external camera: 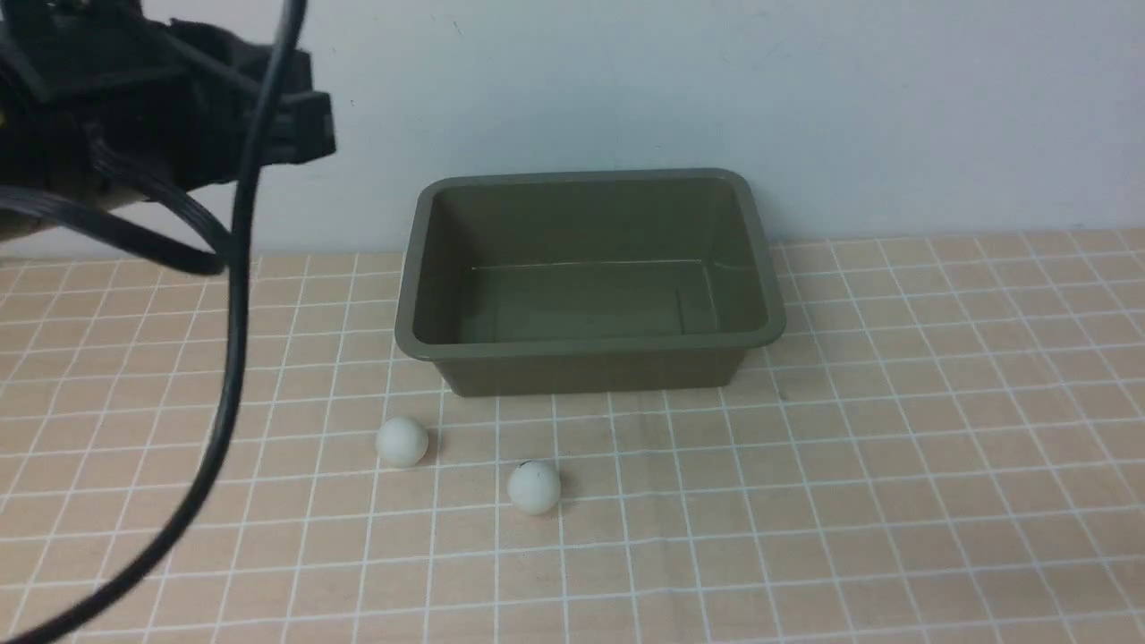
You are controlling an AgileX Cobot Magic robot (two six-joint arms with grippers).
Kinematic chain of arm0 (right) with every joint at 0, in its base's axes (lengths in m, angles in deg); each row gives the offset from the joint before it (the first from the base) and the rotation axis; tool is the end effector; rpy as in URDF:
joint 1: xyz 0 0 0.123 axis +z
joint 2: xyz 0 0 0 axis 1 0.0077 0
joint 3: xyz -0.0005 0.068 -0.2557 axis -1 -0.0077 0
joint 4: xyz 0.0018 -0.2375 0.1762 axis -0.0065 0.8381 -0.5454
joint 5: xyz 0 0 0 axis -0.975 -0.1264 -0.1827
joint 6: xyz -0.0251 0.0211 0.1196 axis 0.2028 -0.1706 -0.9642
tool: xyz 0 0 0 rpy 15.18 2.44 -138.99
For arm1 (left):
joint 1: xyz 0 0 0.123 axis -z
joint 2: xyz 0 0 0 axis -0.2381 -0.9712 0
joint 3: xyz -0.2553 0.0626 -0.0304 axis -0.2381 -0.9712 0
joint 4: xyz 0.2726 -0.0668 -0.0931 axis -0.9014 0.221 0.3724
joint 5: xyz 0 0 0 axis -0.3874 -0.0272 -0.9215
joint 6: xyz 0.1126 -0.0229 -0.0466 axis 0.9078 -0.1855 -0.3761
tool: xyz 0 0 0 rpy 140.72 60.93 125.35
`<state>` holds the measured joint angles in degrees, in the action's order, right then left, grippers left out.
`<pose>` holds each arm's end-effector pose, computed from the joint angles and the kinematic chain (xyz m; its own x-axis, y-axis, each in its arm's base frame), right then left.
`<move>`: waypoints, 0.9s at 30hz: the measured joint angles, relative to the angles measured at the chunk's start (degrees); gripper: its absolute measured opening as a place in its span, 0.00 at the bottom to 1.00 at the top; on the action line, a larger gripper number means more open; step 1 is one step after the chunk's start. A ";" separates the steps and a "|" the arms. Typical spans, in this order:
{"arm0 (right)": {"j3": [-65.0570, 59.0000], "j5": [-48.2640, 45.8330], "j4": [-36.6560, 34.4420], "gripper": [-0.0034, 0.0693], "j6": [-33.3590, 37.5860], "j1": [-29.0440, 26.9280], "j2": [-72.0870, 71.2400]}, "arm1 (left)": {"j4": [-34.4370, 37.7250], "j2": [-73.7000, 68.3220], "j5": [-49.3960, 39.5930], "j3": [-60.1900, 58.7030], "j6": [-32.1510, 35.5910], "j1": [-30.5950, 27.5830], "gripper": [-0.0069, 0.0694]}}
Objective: Put the table tennis balls into the box on the light coffee tablecloth.
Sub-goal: 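Reach for and grasp a ping pong ball on the table beside the basket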
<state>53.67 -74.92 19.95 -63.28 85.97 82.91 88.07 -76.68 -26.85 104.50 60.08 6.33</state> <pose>0.1545 -0.0117 0.1891 -0.0601 0.0093 -0.9981 0.0793 0.9968 0.0046 0.2947 -0.1132 0.3722 -0.4190 -0.0099 -0.9079 0.3186 0.9348 -0.1572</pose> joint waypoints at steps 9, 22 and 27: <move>0.00 0.00 0.00 0.02 0.00 0.00 0.00 | -2.00 -10.37 -25.24 2.63 4.54 -1.95 0.01; 0.00 0.00 0.00 0.02 0.00 0.00 0.00 | -1.58 -23.83 -20.51 2.63 16.79 -1.95 0.27; 0.00 0.00 0.00 0.02 0.00 0.00 0.00 | -0.41 -28.73 -15.65 2.63 17.77 -1.95 0.54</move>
<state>53.67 -74.92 19.95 -63.28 85.97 82.91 87.66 -105.41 -42.50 107.13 77.86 4.39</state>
